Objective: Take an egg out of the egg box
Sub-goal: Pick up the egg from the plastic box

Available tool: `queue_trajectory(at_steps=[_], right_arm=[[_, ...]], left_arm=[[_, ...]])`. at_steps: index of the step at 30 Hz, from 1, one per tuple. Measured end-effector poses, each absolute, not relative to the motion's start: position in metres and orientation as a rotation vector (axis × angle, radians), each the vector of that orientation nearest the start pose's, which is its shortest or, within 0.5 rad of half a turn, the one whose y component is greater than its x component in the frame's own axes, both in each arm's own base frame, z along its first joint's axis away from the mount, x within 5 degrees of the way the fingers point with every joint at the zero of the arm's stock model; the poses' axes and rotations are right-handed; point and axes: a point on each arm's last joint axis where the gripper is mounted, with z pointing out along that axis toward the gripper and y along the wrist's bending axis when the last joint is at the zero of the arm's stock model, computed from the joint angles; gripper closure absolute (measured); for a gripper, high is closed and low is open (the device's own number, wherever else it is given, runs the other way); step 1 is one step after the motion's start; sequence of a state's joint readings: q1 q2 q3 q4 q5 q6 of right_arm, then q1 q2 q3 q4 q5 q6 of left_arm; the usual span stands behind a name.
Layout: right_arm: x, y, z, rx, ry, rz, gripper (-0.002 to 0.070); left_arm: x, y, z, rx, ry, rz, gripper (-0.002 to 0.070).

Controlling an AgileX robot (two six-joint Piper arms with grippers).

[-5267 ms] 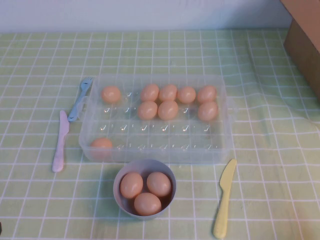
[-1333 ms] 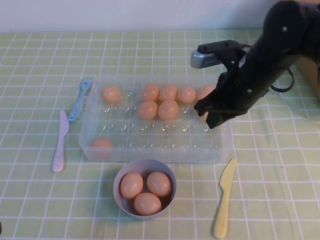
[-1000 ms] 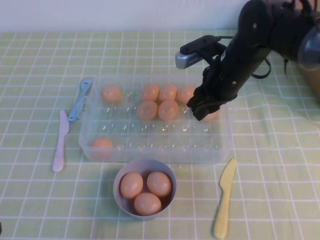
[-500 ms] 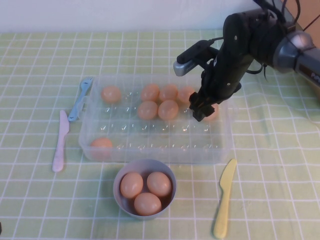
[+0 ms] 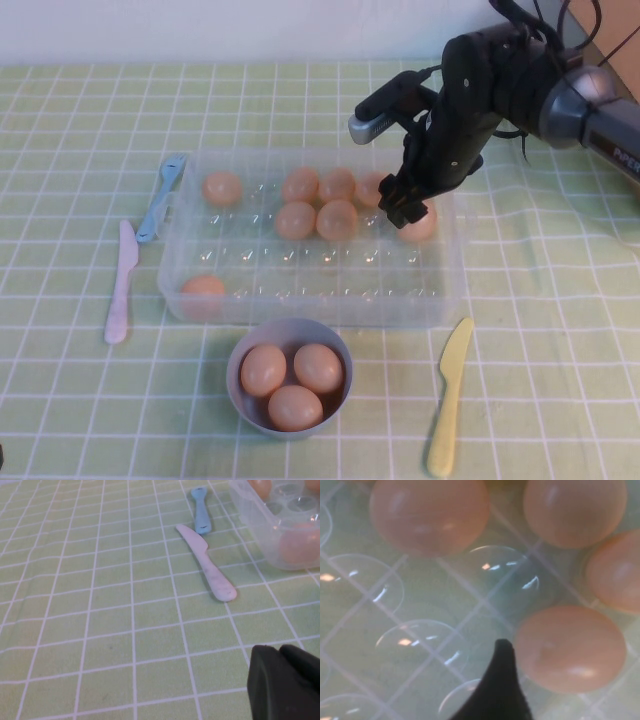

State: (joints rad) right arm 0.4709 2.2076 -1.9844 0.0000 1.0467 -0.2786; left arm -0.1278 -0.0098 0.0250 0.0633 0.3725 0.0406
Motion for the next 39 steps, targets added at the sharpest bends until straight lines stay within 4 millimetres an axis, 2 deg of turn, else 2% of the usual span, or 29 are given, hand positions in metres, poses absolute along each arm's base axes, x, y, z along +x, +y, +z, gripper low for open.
queue_trajectory(at_steps=[6,16,39], right_arm=[[0.433,0.221,0.229,-0.993,2.562,0.056,0.0125],[0.437,0.224,0.206,-1.012,2.603,0.050,0.0125],[0.440,0.225,0.195,-1.018,2.618,0.048,0.0125]], left_arm=[[0.052,-0.005,0.172,0.196,1.860,0.002,0.0678],[0.052,-0.005,0.172,0.196,1.860,0.002,0.0678],[0.052,-0.005,0.172,0.196,1.860,0.002,0.0678]])
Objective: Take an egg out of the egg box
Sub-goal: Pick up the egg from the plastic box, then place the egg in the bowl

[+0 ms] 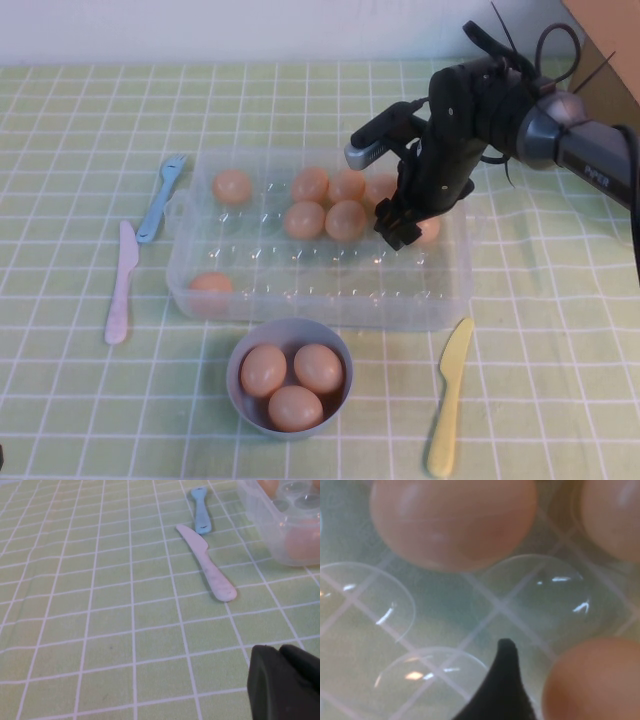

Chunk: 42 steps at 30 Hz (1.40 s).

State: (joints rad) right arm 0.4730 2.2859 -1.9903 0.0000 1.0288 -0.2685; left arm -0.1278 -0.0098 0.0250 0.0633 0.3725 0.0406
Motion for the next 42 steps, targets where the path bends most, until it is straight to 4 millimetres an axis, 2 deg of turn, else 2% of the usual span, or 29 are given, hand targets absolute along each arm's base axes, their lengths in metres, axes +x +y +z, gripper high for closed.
queue_trajectory(at_steps=[4,24,28,31,35,39,42], right_arm=[[0.440,0.225,0.195,-1.017,2.617,0.049,0.0132],[0.438,0.225,0.195,-1.021,2.643,0.062,0.0284],[0.436,0.224,0.200,-1.032,2.665,0.053,0.0285],[0.432,0.223,0.214,-1.026,2.661,0.068,0.0286],[0.417,0.223,0.252,-1.013,2.641,0.120,0.0286],[0.389,0.237,0.286,-1.044,2.598,0.230,0.0286],[0.359,0.254,0.293,-1.101,2.587,0.334,0.0286]], left_arm=[[0.052,-0.005,0.172,0.196,1.860,0.002,0.0678],[0.052,-0.005,0.172,0.196,1.860,0.002,0.0678],[0.052,-0.005,0.172,0.196,1.860,0.002,0.0678],[0.052,-0.005,0.172,0.196,1.860,0.002,0.0678],[0.052,-0.005,0.172,0.196,1.860,0.002,0.0678],[0.052,-0.005,0.172,0.196,1.860,0.002,0.0678],[0.052,-0.005,0.172,0.196,1.860,0.002,0.0678]])
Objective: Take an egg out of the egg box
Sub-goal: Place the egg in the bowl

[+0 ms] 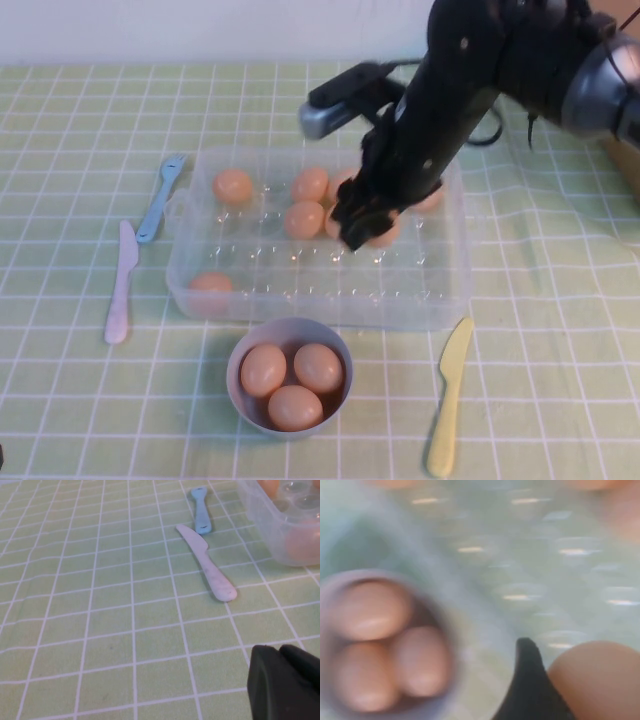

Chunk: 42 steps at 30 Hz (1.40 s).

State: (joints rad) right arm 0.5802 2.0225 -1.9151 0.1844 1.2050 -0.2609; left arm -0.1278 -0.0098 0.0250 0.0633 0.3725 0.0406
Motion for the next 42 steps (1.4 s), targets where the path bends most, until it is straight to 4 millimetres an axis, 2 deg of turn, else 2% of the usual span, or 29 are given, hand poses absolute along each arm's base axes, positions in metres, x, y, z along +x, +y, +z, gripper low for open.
queue_trajectory(at_steps=[3,6,11,20,29,36,39,42], right_arm=[[0.332,0.272,0.290,-1.129,2.549,0.433,0.0286],[0.309,0.286,0.279,-1.146,2.516,0.506,0.0286],[0.292,0.304,0.256,-1.214,2.467,0.521,0.0286],[0.281,0.320,0.241,-1.270,2.461,0.529,0.0288],[0.286,0.324,0.217,-1.292,2.510,0.500,0.0275],[0.287,0.322,0.217,-1.309,2.502,0.468,0.0139],[0.286,0.321,0.221,-1.312,2.496,0.465,0.0120],[0.282,0.317,0.238,-1.309,2.463,0.469,0.0115]], left_arm=[[0.052,-0.005,0.172,0.196,1.860,0.002,0.0678],[0.052,-0.005,0.172,0.196,1.860,0.002,0.0678],[0.052,-0.005,0.172,0.196,1.860,0.002,0.0678],[0.052,-0.005,0.172,0.196,1.860,0.002,0.0678],[0.052,-0.005,0.172,0.196,1.860,0.002,0.0678],[0.052,-0.005,0.172,0.196,1.860,0.002,0.0678],[0.052,-0.005,0.172,0.196,1.860,0.002,0.0678],[0.052,-0.005,0.172,0.196,1.860,0.002,0.0678]])
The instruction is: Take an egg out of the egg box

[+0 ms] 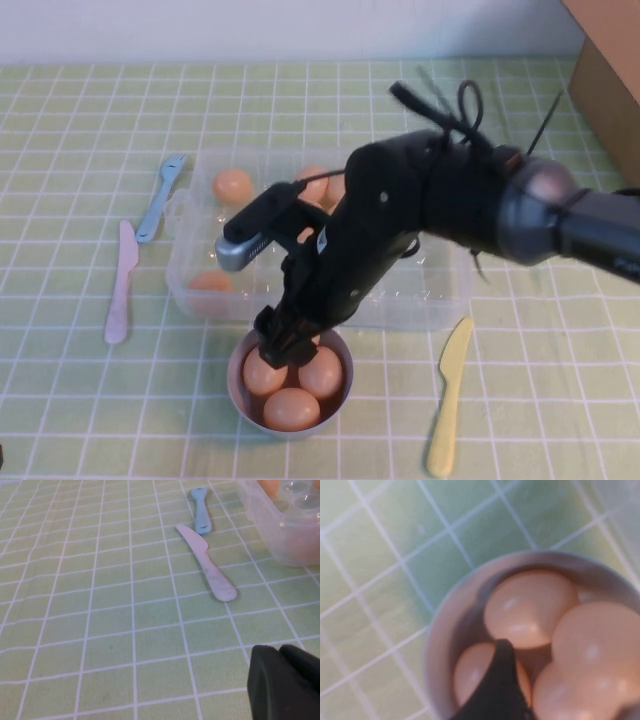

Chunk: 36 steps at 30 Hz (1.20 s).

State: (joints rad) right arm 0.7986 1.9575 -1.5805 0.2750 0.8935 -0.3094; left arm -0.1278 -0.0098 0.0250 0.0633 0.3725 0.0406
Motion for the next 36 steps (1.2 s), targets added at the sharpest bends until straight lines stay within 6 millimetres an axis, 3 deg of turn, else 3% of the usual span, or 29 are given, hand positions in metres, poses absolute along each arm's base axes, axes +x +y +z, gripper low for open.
queue_trajectory(at_steps=[4,7,10,14,16,18,31,36], right_arm=[[0.269,0.305,0.274,-1.308,2.439,0.489,0.0132],[0.254,0.288,0.303,-1.250,2.463,0.485,0.0198],[0.236,0.267,0.324,-1.189,2.484,0.480,0.0316],[0.210,0.241,0.337,-1.165,2.489,0.485,0.0501],[0.198,0.229,0.338,-1.172,2.504,0.483,0.0604],[0.189,0.220,0.338,-1.186,2.524,0.476,0.0654],[0.142,0.170,0.322,-1.260,2.540,0.437,0.0691],[0.129,0.153,0.327,-1.288,2.530,0.378,0.0691]], left_arm=[[0.052,-0.005,0.172,0.196,1.860,0.002,0.0678],[0.052,-0.005,0.172,0.196,1.860,0.002,0.0678],[0.052,-0.005,0.172,0.196,1.860,0.002,0.0678],[0.052,-0.005,0.172,0.196,1.860,0.002,0.0678],[0.052,-0.005,0.172,0.196,1.860,0.002,0.0678],[0.052,-0.005,0.172,0.196,1.860,0.002,0.0678],[0.052,-0.005,0.172,0.196,1.860,0.002,0.0678],[0.052,-0.005,0.172,0.196,1.860,0.002,0.0678]])
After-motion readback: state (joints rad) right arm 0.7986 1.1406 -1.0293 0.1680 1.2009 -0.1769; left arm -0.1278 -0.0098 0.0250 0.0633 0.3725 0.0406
